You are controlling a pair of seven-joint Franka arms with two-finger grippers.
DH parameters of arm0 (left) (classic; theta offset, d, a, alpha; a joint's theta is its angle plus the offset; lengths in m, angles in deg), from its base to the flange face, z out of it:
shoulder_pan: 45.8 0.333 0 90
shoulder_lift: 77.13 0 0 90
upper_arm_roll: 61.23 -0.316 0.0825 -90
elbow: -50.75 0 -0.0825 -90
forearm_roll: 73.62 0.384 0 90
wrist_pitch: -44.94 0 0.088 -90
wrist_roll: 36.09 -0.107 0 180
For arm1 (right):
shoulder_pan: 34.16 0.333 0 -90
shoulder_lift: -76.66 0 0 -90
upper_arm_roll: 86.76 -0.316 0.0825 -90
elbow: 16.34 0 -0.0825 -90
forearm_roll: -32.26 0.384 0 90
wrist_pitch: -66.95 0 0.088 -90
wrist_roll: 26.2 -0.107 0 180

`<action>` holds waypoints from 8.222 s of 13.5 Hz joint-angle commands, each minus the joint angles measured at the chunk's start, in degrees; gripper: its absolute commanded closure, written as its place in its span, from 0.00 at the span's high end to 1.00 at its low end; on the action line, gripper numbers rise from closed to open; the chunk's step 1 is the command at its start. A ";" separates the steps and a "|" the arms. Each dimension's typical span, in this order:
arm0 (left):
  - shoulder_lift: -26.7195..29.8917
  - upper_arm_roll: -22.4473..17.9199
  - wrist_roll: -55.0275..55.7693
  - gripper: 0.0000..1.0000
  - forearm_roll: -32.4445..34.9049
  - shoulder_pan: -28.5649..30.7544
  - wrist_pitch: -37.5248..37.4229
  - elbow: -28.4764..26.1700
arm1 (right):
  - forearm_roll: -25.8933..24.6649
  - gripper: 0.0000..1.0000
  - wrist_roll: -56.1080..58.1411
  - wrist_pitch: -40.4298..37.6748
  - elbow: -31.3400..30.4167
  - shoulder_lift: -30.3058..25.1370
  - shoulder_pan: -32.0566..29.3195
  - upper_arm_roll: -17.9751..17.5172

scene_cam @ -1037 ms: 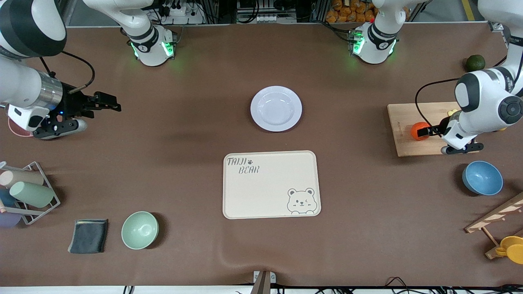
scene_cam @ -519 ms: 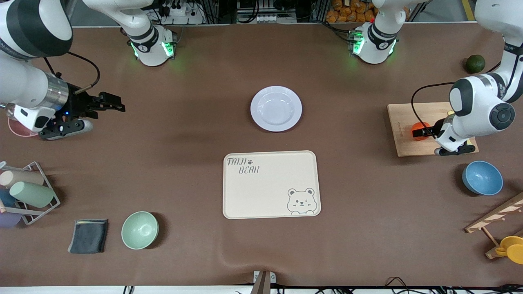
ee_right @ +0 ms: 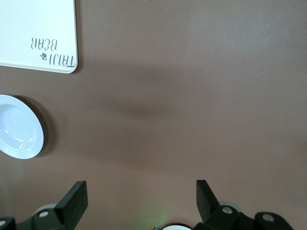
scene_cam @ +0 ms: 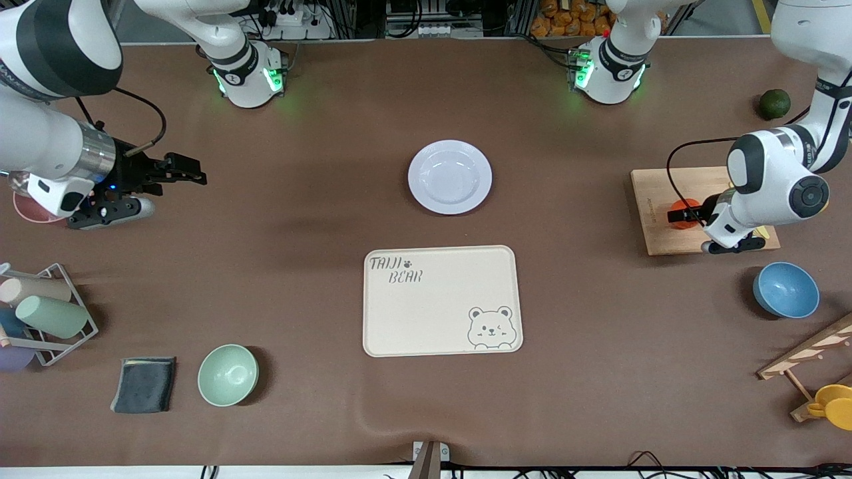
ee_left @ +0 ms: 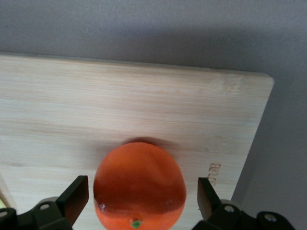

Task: Place orange and plate with both arms
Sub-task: 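Lift the orange with the left gripper and carry it to the plate, then lower the orange onto the white plate and open the left gripper, then withdraw the left gripper while the right gripper moves toward the plate, then move the right gripper to the rim of the white plate, then close the right gripper on the plate rim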

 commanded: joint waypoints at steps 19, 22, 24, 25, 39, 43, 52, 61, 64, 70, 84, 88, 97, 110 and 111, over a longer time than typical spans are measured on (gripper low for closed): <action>-2.56 25.69 40.90 0.17 -4.65 -15.20 -6.97 13.48 | 0.79 1.00 -1.91 -0.12 0.01 0.00 0.71 0.01; -3.44 25.96 53.57 0.17 -6.32 -23.03 -6.97 15.06 | 0.79 1.00 -1.91 -0.12 0.01 0.00 0.71 0.01; -5.27 25.88 59.73 0.17 -6.49 -28.12 -6.71 16.81 | 0.79 1.00 -1.91 -0.12 0.01 0.00 0.71 0.01; -7.46 25.79 62.89 0.18 -6.50 -30.06 -6.27 18.74 | 0.79 1.00 -1.91 -0.12 0.01 0.00 0.71 0.01; -19.97 25.17 79.97 1.00 -0.78 -39.49 -3.01 25.87 | 0.79 1.00 -2.08 -0.12 0.01 0.00 0.80 0.01; -11.82 25.44 79.80 1.00 -0.78 -35.28 -5.81 26.05 | 0.79 1.00 -2.26 -0.20 0.01 0.00 0.80 0.01; 3.15 25.17 60.24 1.00 -0.35 -17.27 -24.59 36.92 | 0.79 1.00 -2.26 -0.12 0.01 0.00 0.80 -0.07; 9.82 25.52 40.60 1.00 0.45 -6.44 -38.25 43.89 | 8.96 1.00 -8.05 4.27 -0.16 4.30 7.47 -0.08; 12.45 24.91 34.05 1.00 -1.39 -5.22 -40.01 43.46 | 10.37 1.00 -13.23 5.94 -0.95 5.63 11.68 -0.16; 16.50 10.61 17.93 1.00 -6.49 -7.92 -43.35 40.65 | 19.51 1.00 -14.12 15.60 -8.59 5.28 15.82 -0.08; 18.97 3.46 11.68 1.00 -6.32 -13.30 -45.64 40.56 | 20.82 1.00 -19.39 24.64 -13.94 5.36 23.19 -0.16; 19.14 3.46 11.33 1.00 -5.79 -13.03 -45.55 40.03 | 30.75 1.00 -18.43 33.97 -19.85 6.68 28.73 -0.16; 18.36 3.29 8.43 1.00 -5.70 -13.03 -42.56 39.94 | 63.96 1.00 13.72 44.25 -27.59 16.69 33.04 -0.16; 17.57 3.73 8.17 1.00 -5.70 -13.12 -42.39 39.67 | 100.10 0.00 38.87 51.65 -27.15 25.40 45.08 -0.16; 17.56 3.73 8.16 1.00 -5.70 -13.12 -42.39 39.67 | 100.19 0.00 38.87 51.56 -26.97 25.40 45.09 -0.16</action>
